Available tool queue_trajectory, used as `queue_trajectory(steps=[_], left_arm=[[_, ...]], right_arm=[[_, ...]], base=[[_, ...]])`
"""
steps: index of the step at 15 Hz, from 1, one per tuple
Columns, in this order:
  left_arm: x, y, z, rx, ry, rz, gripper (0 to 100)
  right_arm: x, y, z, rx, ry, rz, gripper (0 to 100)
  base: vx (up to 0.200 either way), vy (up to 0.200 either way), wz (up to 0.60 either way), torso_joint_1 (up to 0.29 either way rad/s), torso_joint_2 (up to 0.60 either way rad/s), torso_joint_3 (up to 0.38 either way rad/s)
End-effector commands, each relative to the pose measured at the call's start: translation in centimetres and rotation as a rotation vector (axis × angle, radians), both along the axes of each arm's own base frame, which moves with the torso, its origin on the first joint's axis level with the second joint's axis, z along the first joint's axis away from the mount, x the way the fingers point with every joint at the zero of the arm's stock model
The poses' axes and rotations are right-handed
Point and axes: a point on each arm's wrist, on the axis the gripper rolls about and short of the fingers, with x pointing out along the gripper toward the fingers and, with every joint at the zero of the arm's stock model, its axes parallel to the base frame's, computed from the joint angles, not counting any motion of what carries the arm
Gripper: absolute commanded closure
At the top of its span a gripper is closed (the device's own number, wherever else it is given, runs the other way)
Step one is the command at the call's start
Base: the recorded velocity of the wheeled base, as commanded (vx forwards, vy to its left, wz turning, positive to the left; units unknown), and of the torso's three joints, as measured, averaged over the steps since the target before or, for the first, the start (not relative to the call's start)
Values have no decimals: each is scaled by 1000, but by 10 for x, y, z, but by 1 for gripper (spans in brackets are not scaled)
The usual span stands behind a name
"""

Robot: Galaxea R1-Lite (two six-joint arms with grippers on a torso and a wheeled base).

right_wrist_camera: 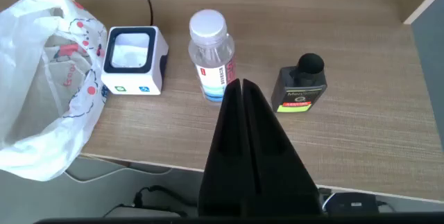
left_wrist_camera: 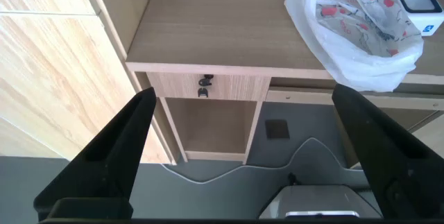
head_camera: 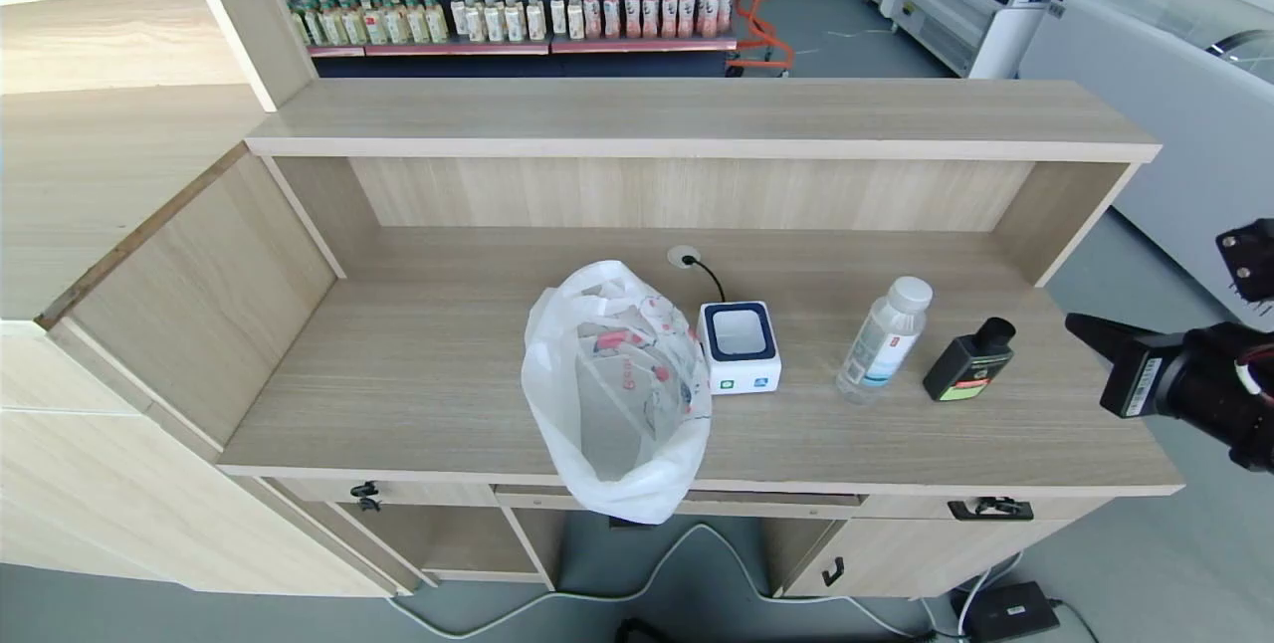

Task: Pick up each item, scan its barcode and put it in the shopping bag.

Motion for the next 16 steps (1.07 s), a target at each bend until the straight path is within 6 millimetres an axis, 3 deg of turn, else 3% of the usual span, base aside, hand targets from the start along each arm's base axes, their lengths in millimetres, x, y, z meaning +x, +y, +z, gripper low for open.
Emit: queue_trajectory(steps=[1, 5, 6, 12, 16], left_arm=[[0, 0, 0, 0, -1, 0, 0], [0, 0, 0, 0, -1, 0, 0], [0, 0, 0, 0, -1, 0, 0], [0, 0, 0, 0, -1, 0, 0], [0, 0, 0, 0, -1, 0, 0]], right_arm=[[16, 1, -21, -2, 89, 0, 100], [13, 1, -46, -27, 186, -13, 100], [11, 0, -50, -39, 194, -10, 0], [41, 1, -63, -36, 154, -14, 0], [84, 1, -89, -30, 129, -19, 0]], base=[[0, 0, 0, 0, 0, 0], [0, 0, 0, 0, 0, 0], [0, 0, 0, 0, 0, 0], [0, 0, 0, 0, 0, 0], [0, 0, 0, 0, 0, 0]])
